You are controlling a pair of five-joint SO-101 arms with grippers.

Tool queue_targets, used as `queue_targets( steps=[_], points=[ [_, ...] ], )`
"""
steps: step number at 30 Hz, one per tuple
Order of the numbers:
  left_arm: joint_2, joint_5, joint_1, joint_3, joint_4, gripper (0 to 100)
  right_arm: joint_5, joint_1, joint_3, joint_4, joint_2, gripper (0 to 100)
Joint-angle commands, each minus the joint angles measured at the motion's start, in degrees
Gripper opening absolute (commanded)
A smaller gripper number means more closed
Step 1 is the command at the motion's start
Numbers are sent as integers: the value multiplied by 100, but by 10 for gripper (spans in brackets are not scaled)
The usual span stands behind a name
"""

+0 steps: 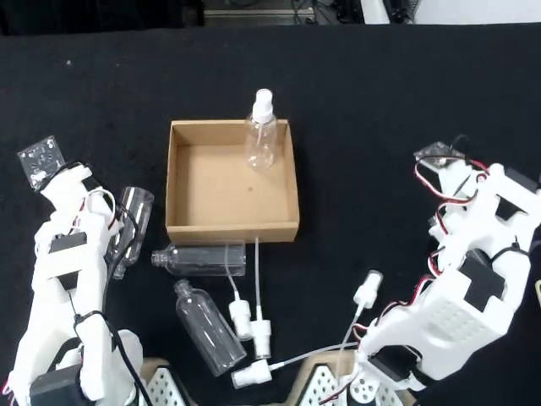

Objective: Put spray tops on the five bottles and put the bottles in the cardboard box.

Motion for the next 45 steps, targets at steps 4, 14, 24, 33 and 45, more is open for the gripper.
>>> queue_targets(
  steps=[4, 14, 24, 33, 45],
  points=[
    [-44, 9, 48, -22, -88, 30, 642, -97, 101, -132, -57, 243],
    [-44, 9, 48, -22, -88, 30, 281, 141, -734, 545, -338, 9],
    [-44, 9, 48, -22, -88, 30, 255, 44, -505, 1547, -2378, 11],
    [-44, 9, 40, -22, -70, 30, -1943, -756, 1534, 229, -4989, 11],
    [-88, -273, 57, -1895, 2585, 30, -4290, -3086, 3969, -1090, -7099, 11]
  ],
)
